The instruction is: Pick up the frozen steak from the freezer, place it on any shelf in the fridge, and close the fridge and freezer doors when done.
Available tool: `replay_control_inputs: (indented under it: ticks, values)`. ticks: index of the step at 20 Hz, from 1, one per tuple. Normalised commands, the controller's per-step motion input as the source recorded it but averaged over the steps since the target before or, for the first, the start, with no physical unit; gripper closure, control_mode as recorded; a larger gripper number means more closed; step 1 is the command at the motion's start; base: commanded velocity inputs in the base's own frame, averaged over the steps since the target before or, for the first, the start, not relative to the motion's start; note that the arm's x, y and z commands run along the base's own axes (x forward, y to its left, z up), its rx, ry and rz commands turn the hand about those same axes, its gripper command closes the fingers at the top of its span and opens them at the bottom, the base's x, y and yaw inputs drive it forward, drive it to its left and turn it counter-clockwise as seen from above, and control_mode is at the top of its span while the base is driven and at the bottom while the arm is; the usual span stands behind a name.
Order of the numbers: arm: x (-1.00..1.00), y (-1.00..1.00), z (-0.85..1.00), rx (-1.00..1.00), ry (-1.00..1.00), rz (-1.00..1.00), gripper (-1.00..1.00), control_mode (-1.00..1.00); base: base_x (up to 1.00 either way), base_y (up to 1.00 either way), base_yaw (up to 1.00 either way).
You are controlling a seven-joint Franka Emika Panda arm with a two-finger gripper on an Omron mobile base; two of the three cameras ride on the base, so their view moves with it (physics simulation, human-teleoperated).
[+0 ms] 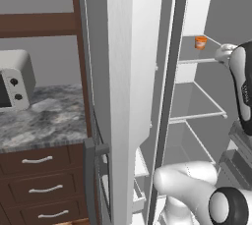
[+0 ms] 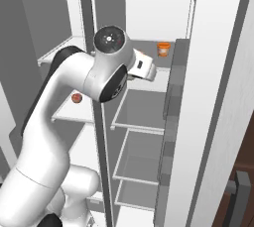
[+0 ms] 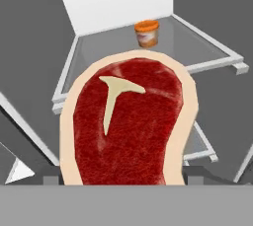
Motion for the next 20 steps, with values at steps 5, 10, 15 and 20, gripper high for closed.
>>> replay_control_inputs:
  ticks: [5, 10, 15, 20]
  values:
    - [0.70, 0.06, 0.00, -0.11, 0.00, 0.06, 1.00, -1.00, 0.00, 0.00, 0.00]
    - [0.70, 0.00, -0.03, -0.03, 0.00, 0.07, 1.00, -1.00, 0.00, 0.00, 0.00]
    - [0.76, -0.11, -0.07, 0.00, 0.00, 0.08, 1.00, -1.00, 0.00, 0.00, 0.00]
    - [0.83, -0.11, -0.13, 0.00, 0.00, 0.09, 1.00, -1.00, 0.00, 0.00, 0.00]
